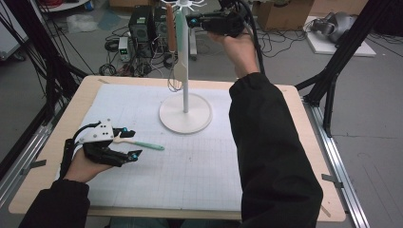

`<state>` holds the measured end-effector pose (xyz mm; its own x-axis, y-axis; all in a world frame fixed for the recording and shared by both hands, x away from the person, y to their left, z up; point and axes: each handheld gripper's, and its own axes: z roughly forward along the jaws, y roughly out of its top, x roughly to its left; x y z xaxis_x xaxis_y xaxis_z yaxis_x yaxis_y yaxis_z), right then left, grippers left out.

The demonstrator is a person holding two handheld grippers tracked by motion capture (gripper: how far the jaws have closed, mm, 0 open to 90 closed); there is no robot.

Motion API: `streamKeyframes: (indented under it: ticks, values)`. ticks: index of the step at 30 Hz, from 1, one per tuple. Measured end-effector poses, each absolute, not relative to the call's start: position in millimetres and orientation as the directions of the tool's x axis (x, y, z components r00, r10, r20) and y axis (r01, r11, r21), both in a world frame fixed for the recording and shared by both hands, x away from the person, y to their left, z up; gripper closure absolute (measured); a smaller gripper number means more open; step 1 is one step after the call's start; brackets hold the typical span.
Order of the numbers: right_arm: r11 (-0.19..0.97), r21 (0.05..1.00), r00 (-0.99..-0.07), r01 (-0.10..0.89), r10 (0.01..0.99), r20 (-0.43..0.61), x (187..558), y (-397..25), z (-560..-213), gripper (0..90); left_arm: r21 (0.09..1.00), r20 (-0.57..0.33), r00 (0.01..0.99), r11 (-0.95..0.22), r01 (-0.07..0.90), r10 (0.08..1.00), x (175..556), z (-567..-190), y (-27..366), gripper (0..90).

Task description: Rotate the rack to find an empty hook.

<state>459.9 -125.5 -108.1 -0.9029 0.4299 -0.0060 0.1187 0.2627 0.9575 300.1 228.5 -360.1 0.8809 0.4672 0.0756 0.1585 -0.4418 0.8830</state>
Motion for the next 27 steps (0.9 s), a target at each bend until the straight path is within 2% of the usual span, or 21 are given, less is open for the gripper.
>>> streamKeyframes:
  ticks: [18,21,27]
  values:
    - [0.26,0.959,-0.886,0.118,0.464,-0.017,459.3,-113.8,-105.6,89.4,0.883,0.077,0.883,-0.443,0.155,0.463,299.4,-360.1,226.1,29.8]
    - [0.263,0.959,-0.895,0.108,0.446,-0.021,457.6,-111.8,-105.3,89.4,0.882,0.079,0.883,-0.446,0.155,0.463,298.9,-359.8,226.2,29.8]
    - [0.27,0.957,-0.89,0.105,0.455,-0.031,453.5,-120.1,-102.9,89.4,0.883,0.08,0.884,-0.444,0.152,0.461,299.0,-359.5,226.3,29.8]
